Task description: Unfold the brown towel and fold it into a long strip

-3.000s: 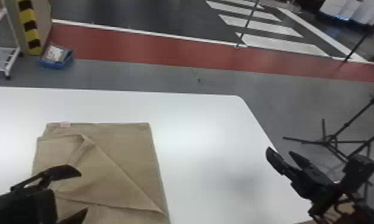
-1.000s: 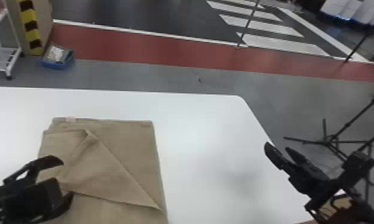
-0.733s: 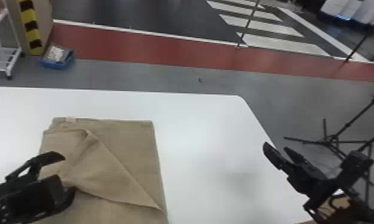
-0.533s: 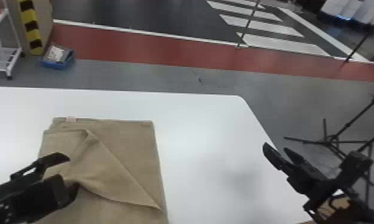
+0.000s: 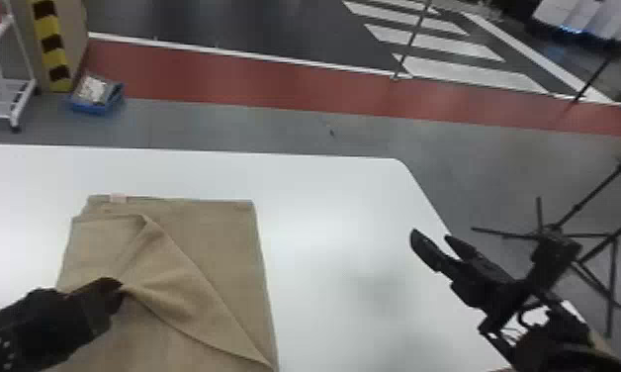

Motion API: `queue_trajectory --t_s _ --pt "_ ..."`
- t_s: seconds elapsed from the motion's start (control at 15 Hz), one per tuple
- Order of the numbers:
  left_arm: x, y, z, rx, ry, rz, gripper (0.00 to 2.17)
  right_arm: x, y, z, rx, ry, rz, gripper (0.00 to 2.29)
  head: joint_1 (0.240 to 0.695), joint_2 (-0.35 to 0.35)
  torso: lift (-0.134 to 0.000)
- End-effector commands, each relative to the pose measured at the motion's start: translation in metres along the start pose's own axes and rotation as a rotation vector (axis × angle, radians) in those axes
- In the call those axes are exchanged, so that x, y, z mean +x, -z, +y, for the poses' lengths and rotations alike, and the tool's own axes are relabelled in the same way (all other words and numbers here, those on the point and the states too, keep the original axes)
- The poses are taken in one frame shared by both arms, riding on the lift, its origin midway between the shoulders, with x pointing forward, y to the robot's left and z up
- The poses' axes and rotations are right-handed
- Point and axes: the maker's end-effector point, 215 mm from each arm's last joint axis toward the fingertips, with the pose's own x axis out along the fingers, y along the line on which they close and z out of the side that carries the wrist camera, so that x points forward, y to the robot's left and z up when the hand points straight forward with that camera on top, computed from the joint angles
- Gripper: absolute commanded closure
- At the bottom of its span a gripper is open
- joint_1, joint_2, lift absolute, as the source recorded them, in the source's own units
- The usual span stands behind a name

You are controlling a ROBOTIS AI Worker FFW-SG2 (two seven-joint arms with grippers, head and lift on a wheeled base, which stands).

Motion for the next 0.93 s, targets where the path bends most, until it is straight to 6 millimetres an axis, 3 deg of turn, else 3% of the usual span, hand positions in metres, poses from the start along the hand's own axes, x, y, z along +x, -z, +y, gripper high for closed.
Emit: queue_trajectory --t_s 0.0,0.13,0.33,0.53,0.67,0.87 --pt "-0.007 -0.006 0.002 0.003 -0.005 -0.010 2.15 0.039 0.013 0.049 -0.052 -0.078 0.092 0.08 0.695 -0.350 -0.114" --pt "-0.018 -0.026 0.010 0.007 -0.022 -0.052 2.15 0.070 0.029 0.102 -0.125 -0.150 0.161 0.08 0.695 -0.314 -0.114" --pt "-0.027 -0.056 0.017 0.037 -0.023 -0.120 2.15 0.115 0.064 0.151 -0.154 -0.215 0.263 0.08 0.695 -0.213 -0.114" --pt "-0.027 -0.081 0.009 0.078 0.002 -0.180 2.15 0.159 0.091 0.161 -0.150 -0.213 0.335 0.09 0.695 -0.168 -0.114" --pt "-0.026 -0.092 0.006 0.104 0.020 -0.201 2.15 0.183 0.082 0.173 -0.144 -0.226 0.315 0.09 0.695 -0.159 -0.114" --pt "-0.023 -0.109 0.001 0.129 0.047 -0.236 2.15 0.203 0.071 0.189 -0.145 -0.239 0.310 0.09 0.695 -0.156 -0.114"
